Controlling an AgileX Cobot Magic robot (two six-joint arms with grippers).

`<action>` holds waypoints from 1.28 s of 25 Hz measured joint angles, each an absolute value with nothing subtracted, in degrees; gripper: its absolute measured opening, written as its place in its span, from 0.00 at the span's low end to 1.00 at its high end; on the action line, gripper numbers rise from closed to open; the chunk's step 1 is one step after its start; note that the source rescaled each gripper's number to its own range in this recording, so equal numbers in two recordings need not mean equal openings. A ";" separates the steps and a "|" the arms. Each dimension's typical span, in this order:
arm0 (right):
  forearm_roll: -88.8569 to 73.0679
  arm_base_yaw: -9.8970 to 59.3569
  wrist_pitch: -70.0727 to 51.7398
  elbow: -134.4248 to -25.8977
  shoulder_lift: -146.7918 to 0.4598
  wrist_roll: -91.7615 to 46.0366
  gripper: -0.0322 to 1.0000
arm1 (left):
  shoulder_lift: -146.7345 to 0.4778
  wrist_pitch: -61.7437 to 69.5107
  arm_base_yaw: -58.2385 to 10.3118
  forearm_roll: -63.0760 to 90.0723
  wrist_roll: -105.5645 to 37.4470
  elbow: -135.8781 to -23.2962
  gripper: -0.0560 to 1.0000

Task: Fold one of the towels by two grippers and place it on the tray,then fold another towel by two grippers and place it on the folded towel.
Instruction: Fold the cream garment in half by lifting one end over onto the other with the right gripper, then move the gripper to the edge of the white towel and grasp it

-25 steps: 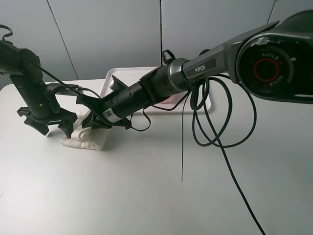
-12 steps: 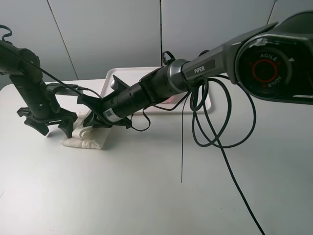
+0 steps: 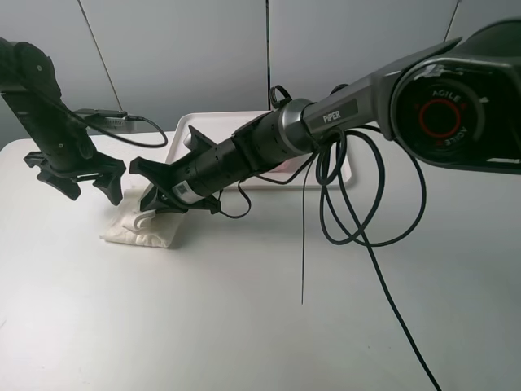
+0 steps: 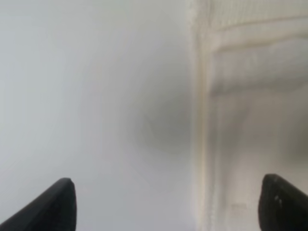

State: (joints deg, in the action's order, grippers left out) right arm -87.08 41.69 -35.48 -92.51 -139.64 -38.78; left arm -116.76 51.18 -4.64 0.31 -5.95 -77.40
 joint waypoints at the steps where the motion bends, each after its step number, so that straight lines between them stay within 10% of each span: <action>1: -86.86 41.69 -35.47 -92.51 -139.62 -38.78 0.07 | -116.38 51.85 -4.64 0.32 -5.95 -78.40 0.98; 12: -88.99 41.69 -35.57 -92.51 -139.66 -38.03 0.08 | -113.45 60.66 -4.64 -0.43 -6.06 -89.99 0.98; 20: -99.31 41.69 -41.27 -92.63 -139.66 -48.23 0.74 | -113.34 62.29 -4.64 -0.68 -6.80 -92.68 0.98; 32: -84.94 38.03 -40.97 -92.84 -137.31 -39.01 0.77 | -113.34 62.19 -2.90 0.68 -7.70 -92.69 0.98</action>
